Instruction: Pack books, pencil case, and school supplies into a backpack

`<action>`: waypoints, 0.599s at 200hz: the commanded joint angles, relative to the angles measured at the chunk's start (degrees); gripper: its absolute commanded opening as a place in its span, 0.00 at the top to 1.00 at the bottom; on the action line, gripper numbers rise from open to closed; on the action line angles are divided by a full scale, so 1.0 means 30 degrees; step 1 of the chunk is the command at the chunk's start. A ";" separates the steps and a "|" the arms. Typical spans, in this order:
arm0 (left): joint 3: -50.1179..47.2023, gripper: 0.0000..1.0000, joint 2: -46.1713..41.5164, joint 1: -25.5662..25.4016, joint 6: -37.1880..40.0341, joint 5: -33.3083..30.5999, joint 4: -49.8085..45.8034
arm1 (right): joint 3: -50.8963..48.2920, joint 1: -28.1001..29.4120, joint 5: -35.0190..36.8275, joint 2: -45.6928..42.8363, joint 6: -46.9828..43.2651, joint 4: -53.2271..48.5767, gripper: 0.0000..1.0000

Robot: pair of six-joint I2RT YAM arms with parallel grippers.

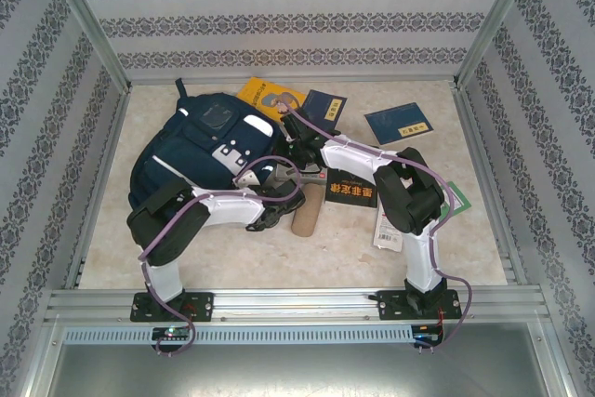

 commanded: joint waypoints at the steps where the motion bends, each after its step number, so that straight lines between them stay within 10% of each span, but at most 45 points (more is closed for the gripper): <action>1: 0.0380 0.54 0.0484 0.0533 -0.0474 -0.0062 -0.0030 | -0.0155 0.0158 -0.1003 -0.0365 0.0221 0.0215 1.00; 36: 0.1166 0.61 0.1189 0.0875 -0.0443 -0.0090 -0.0247 | -0.0367 0.0163 -0.1083 -0.0445 0.0206 0.0287 1.00; 77: 0.1681 1.00 0.1503 0.0909 -0.0880 -0.0351 -0.1590 | -0.0491 -0.0054 -0.0991 -0.0603 0.0111 0.0208 1.00; 120: 0.1453 1.00 0.0633 0.0908 -0.1243 -0.0313 -0.3729 | -0.0374 -0.0564 -0.0898 -0.0617 -0.0262 0.0128 1.00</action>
